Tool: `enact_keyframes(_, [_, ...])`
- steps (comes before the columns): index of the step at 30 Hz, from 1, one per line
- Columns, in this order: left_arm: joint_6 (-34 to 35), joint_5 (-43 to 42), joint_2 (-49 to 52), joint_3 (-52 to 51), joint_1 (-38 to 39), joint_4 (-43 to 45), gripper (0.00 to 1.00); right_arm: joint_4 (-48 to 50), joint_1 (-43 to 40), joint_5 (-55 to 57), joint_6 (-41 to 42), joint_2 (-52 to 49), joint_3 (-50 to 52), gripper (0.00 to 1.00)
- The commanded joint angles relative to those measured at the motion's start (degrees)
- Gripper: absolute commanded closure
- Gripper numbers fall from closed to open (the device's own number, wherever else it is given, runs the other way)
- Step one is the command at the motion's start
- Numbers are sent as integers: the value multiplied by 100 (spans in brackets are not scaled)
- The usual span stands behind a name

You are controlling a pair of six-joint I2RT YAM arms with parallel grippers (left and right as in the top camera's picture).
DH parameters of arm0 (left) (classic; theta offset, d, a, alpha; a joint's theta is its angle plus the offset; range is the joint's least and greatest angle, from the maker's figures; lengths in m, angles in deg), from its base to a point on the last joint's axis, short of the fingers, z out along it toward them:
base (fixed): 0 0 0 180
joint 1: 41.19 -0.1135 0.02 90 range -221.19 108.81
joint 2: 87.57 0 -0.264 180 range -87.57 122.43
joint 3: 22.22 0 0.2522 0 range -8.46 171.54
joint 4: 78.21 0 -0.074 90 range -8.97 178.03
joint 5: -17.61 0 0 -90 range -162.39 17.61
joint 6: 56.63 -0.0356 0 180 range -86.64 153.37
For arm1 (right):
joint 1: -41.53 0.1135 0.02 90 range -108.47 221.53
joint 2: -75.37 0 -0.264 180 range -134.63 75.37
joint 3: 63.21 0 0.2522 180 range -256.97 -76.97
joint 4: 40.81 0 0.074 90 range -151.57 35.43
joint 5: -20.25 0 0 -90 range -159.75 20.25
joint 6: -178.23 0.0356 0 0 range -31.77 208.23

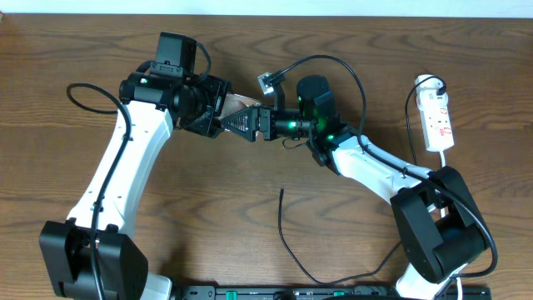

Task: Plug charger to phone and switch on socket
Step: 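Grasp the phone's edge with the right gripper beside the left gripper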

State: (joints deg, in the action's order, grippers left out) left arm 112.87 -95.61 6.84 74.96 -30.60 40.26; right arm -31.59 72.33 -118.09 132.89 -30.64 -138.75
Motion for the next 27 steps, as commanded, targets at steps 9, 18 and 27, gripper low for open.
enact_keyframes(9, [-11,-828,-9,114,-181,48,93,-7,-24,-175,-195,87,-79,2])
enact_keyframes(18, [-11,-831,-9,114,-197,48,93,-4,-168,-181,-208,87,-79,4])
enact_keyframes(27, [-11,-837,-9,114,-197,46,93,201,-238,-190,-205,87,-79,7])
